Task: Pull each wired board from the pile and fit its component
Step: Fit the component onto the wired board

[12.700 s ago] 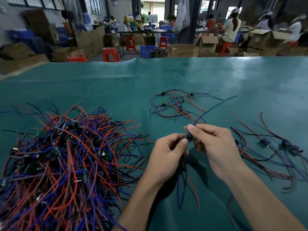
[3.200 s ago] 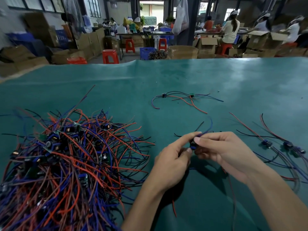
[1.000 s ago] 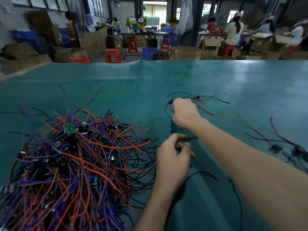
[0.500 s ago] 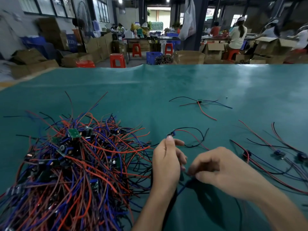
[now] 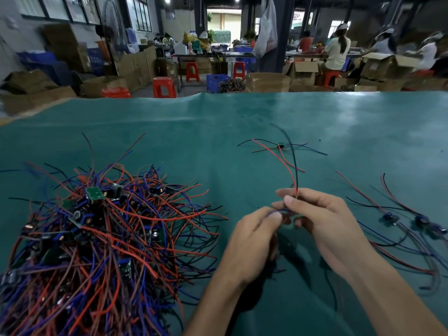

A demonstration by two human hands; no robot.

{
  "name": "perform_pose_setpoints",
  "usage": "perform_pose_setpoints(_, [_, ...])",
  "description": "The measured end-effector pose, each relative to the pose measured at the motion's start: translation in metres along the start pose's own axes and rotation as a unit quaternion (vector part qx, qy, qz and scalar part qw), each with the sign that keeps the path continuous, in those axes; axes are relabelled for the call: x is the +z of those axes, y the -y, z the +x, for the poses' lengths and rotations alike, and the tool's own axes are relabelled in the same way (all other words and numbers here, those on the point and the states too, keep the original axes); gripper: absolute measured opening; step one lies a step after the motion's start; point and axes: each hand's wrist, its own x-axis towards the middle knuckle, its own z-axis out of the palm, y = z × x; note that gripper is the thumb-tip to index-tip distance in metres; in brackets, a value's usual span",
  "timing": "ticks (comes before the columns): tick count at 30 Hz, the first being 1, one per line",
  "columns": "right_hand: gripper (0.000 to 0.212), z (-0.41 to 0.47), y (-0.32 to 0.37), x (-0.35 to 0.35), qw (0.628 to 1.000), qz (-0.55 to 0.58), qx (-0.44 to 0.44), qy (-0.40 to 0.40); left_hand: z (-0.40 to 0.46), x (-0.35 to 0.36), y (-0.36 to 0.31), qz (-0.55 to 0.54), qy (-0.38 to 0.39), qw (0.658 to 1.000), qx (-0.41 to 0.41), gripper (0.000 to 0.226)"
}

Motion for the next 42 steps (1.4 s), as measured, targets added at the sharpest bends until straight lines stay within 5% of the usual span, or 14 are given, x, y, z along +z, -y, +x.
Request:
perform_pose_setpoints(4, [0.018, -0.003, 0.001, 0.008, 0.997, 0.060, 0.016, 0.037, 0.002, -0.008, -0.008, -0.149, 0.030, 0.987, -0.042, 0.058])
perform_pose_setpoints(11, [0.028, -0.004, 0.001, 0.015, 0.989, 0.115, 0.037, 0.081, 0.003, -0.004, -0.011, -0.198, -0.038, 0.979, -0.039, 0.014])
perform_pose_setpoints(15, [0.026, -0.004, -0.003, 0.015, 0.993, 0.103, 0.002, 0.061, 0.004, -0.004, -0.011, -0.226, -0.052, 0.972, -0.041, 0.012])
perform_pose_setpoints(23, [0.023, 0.008, -0.002, -0.015, 0.975, -0.198, -0.088, 0.041, 0.004, -0.002, -0.008, -0.133, -0.028, 0.990, -0.035, 0.019])
perform_pose_setpoints(27, [0.029, 0.013, 0.011, -0.042, 0.980, -0.143, -0.109, -0.080, 0.002, -0.001, -0.007, -0.122, 0.001, 0.991, -0.050, 0.017])
perform_pose_setpoints(30, [0.033, 0.015, 0.021, -0.057, 0.970, 0.056, -0.058, -0.231, 0.002, 0.000, -0.009, -0.130, -0.041, 0.990, -0.042, 0.017])
perform_pose_setpoints(32, [0.037, 0.012, 0.022, -0.052, 0.955, 0.136, 0.005, -0.263, 0.004, -0.002, -0.008, -0.154, -0.100, 0.983, -0.032, 0.016])
perform_pose_setpoints(35, [0.040, 0.000, 0.011, -0.017, 0.991, 0.032, 0.042, -0.120, 0.005, -0.005, -0.009, -0.192, -0.136, 0.972, -0.020, 0.011])
perform_pose_setpoints(37, [0.025, -0.010, 0.005, 0.013, 0.997, -0.061, -0.021, -0.033, 0.004, -0.004, -0.010, -0.184, -0.105, 0.977, -0.007, 0.011])
perform_pose_setpoints(39, [0.014, -0.010, 0.006, 0.025, 0.985, -0.135, -0.102, -0.032, 0.002, -0.002, -0.011, -0.166, -0.072, 0.984, 0.005, 0.019])
perform_pose_setpoints(42, [0.035, 0.010, 0.034, 0.021, 0.951, -0.229, -0.191, -0.083, 0.003, -0.003, -0.009, -0.143, -0.056, 0.988, 0.011, 0.023])
